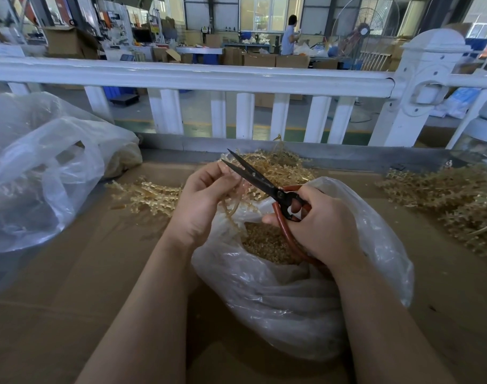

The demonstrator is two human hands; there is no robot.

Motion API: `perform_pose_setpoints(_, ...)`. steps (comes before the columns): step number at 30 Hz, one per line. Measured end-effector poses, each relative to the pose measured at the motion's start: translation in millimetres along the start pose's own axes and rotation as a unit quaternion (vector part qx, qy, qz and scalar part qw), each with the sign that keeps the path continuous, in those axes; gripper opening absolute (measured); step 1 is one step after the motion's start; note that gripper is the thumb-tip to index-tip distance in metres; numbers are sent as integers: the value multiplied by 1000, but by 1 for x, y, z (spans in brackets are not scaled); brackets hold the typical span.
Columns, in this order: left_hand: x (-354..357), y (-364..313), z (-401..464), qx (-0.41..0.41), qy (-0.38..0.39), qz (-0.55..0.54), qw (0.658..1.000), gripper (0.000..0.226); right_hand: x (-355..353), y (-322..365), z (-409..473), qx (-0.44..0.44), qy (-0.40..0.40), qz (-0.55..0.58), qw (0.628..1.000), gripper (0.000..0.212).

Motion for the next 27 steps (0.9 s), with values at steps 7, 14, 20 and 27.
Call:
perform_pose_setpoints(7,-2,-6,0,24,-10,78,997,16,-2,6,0,-11,5,-7,1000,58)
perform_pose_setpoints(14,4,-1,-1,18,6,112,994,8,-3,6,1,-11,0,-6,1000,73)
perform_pose_setpoints(20,5,0,-1,20,0,105,994,11,-4,6,1,-18,-3,-3,1000,72)
perform_pose_setpoints(27,5,-1,-1,21,-1,89,996,8,-5,6,0,-15,-4,-9,1000,54)
Point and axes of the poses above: each hand's wrist, its own z-axis towards the middle knuckle, its own x-axis out of the palm, y = z × x, the point moved 10 cm from there along z, towards the middle knuckle, and after that the axes turned 9 degrees about -z, right-handed, at the moved point
